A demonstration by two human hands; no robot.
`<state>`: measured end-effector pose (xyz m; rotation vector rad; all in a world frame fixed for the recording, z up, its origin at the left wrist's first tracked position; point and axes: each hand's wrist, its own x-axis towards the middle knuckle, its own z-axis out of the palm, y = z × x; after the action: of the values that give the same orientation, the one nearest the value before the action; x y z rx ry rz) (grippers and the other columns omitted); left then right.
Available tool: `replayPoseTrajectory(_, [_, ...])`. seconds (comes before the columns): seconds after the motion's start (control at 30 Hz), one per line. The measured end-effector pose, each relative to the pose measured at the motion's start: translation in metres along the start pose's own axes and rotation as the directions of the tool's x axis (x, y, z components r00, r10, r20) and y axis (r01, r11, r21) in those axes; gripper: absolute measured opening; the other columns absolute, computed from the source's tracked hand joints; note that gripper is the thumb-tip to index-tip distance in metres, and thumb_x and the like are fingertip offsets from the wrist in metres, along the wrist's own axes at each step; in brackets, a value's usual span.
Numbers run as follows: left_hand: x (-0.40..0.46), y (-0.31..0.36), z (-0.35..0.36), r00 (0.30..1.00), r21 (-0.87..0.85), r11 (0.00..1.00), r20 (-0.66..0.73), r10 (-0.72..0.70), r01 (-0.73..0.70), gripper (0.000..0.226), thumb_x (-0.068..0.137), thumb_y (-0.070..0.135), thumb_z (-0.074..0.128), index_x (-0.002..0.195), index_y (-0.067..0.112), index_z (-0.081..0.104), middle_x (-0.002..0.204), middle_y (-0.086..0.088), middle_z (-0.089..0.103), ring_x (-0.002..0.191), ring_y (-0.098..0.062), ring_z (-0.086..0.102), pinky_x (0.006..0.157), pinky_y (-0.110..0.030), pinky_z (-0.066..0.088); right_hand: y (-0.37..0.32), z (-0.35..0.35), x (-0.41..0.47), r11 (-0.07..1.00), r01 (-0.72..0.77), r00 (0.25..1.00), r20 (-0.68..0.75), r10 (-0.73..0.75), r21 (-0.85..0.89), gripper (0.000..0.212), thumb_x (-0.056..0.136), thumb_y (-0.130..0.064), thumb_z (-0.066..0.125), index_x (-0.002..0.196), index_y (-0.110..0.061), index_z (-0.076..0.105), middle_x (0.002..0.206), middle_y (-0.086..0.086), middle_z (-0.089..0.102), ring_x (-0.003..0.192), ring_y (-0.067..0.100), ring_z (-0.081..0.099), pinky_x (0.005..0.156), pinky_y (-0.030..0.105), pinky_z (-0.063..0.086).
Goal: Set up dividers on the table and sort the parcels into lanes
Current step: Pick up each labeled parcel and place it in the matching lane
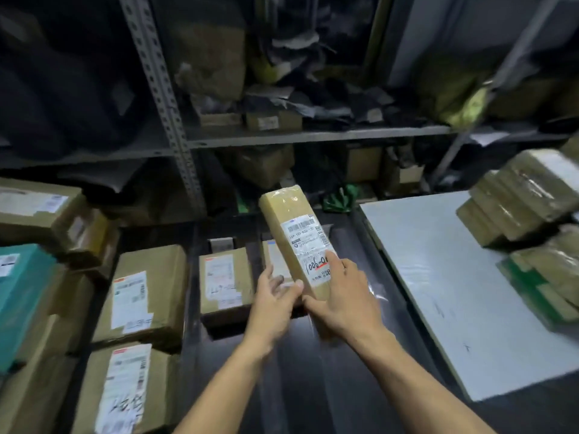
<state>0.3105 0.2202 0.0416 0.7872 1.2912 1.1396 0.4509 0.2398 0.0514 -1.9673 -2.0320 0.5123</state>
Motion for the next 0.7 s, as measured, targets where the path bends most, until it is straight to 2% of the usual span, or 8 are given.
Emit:
replayPoseTrajectory(0.07, [0.004, -0.007, 0.020, 1.000, 0.077, 0.997, -0.011, -0.024, 0.025, 0.068, 0.094, 0.022, 0.063, 0.151, 0.022, 0.026, 0.143, 0.000, 0.047, 0.125, -0.013, 0.051, 0.112, -0.041, 0.038, 0.039, -0.006, 0.013, 0.996, -0.093, 0.996, 0.005, 0.093, -0.005, 0.094, 0.074, -0.059, 0.063, 0.150, -0.030, 0.016, 0.143, 0.003, 0.036, 0.127, 0.027, 0.036, 0.092, 0.041, 0.043])
replayPoseTrajectory(0.13, [0.007, -0.012, 0.034, 0.999, 0.132, 0.991, -0.015, -0.031, 0.032, 0.065, 0.094, 0.027, 0.061, 0.150, 0.025, 0.029, 0.141, 0.003, 0.050, 0.124, -0.011, 0.051, 0.113, -0.043, 0.038, 0.072, -0.008, 0.029, 0.984, -0.176, 0.984, 0.016, 0.176, -0.001, 0.091, 0.074, -0.056, 0.066, 0.148, -0.028, 0.020, 0.139, 0.006, 0.039, 0.125, 0.030, 0.039, 0.090, 0.044, 0.046])
replayPoseTrajectory(0.27, [0.016, -0.021, 0.053, 0.999, 0.128, 0.991, -0.044, -0.025, 0.031, 0.050, 0.095, 0.027, 0.060, 0.141, 0.029, 0.042, 0.136, 0.004, 0.055, 0.122, -0.008, 0.053, 0.111, -0.041, 0.040, 0.120, 0.005, 0.059, 0.960, -0.278, 0.956, 0.091, 0.280, -0.039, 0.086, 0.075, -0.052, 0.066, 0.145, -0.025, 0.024, 0.138, 0.012, 0.040, 0.124, 0.033, 0.039, 0.092, 0.046, 0.048])
replayPoseTrajectory(0.47, [0.032, -0.035, 0.070, 0.998, 0.071, 0.997, -0.059, -0.027, 0.031, 0.031, 0.096, 0.028, 0.059, 0.125, 0.037, 0.053, 0.132, 0.005, 0.058, 0.121, -0.010, 0.057, 0.094, -0.028, 0.048, 0.149, 0.044, 0.088, 0.958, -0.281, 0.941, 0.181, 0.287, -0.056, 0.076, 0.085, -0.046, 0.064, 0.145, -0.020, 0.025, 0.142, 0.014, 0.035, 0.127, 0.033, 0.038, 0.100, 0.048, 0.046])
replayPoseTrajectory(0.6, [0.038, -0.040, 0.074, 0.998, 0.070, 0.997, -0.062, -0.021, 0.026, 0.033, 0.092, 0.035, 0.061, 0.124, 0.040, 0.054, 0.130, 0.011, 0.060, 0.119, -0.004, 0.058, 0.092, -0.025, 0.049, 0.154, 0.067, 0.102, 0.950, -0.300, 0.932, 0.189, 0.311, -0.085, 0.073, 0.092, -0.040, 0.060, 0.148, -0.015, 0.021, 0.146, 0.018, 0.030, 0.129, 0.035, 0.038, 0.104, 0.048, 0.042])
replayPoseTrajectory(0.7, [0.040, -0.039, 0.075, 0.998, 0.057, 0.998, -0.053, -0.027, 0.030, 0.045, 0.078, 0.048, 0.062, 0.122, 0.042, 0.055, 0.127, 0.014, 0.062, 0.117, 0.000, 0.059, 0.090, -0.023, 0.049, 0.157, 0.078, 0.108, 0.939, -0.327, 0.920, 0.192, 0.341, -0.103, 0.073, 0.095, -0.038, 0.057, 0.150, -0.013, 0.017, 0.151, 0.022, 0.026, 0.133, 0.038, 0.035, 0.109, 0.050, 0.037])
